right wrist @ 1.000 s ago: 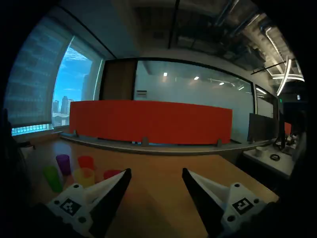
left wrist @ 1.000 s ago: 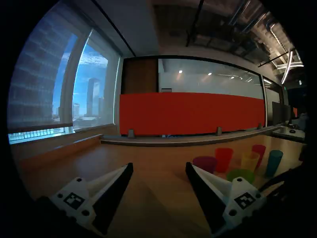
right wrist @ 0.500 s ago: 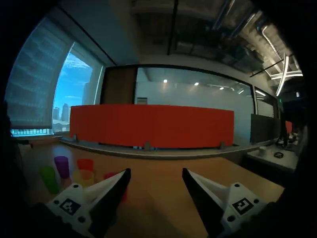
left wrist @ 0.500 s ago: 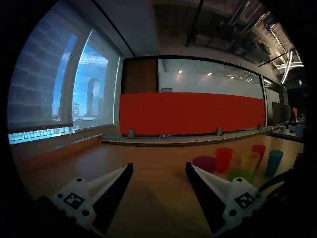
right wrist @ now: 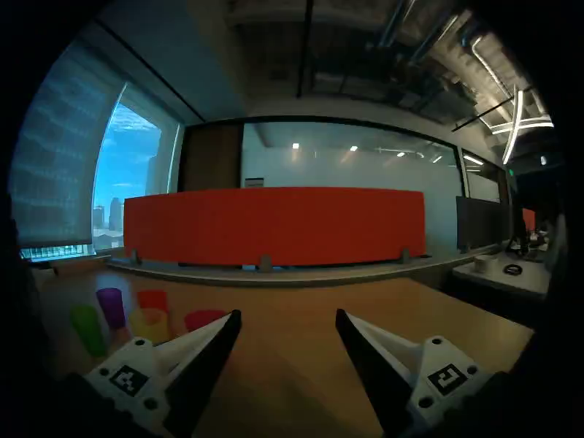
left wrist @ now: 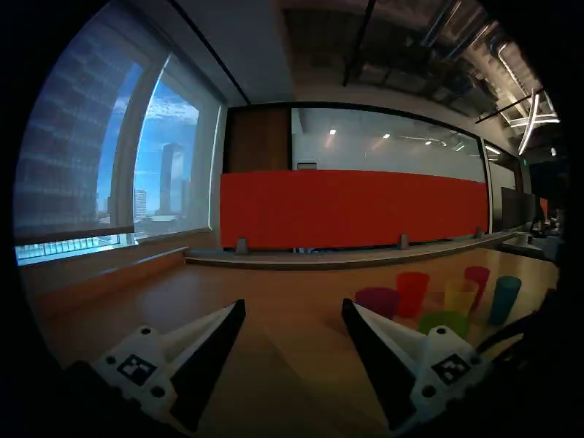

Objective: Pour water

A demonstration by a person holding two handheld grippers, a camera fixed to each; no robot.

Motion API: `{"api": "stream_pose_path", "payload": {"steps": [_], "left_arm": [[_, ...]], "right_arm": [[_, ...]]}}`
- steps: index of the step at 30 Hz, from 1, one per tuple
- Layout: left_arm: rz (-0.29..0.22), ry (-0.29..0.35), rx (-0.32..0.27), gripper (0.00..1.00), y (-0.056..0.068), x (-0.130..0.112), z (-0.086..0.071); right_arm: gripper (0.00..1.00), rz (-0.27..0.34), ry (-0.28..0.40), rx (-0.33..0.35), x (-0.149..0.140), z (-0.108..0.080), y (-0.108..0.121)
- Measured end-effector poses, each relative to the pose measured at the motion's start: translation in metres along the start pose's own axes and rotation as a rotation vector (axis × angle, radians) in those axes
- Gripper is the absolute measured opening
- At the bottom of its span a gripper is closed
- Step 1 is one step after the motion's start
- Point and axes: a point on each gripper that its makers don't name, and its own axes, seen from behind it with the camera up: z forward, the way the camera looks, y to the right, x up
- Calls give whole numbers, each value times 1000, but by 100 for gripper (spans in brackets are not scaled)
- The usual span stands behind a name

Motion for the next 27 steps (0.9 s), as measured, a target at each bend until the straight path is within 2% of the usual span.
{"api": "stream_pose_path", "payload": {"steps": [18,27], "left_arm": [[0,0,0,98,0,-1,-1],[0,0,0,98,0,0,-1]], "right_arm": [[100,17,-8,3,-11,-1,8],[100,-6,-16,2,-12,-1,5]]}}
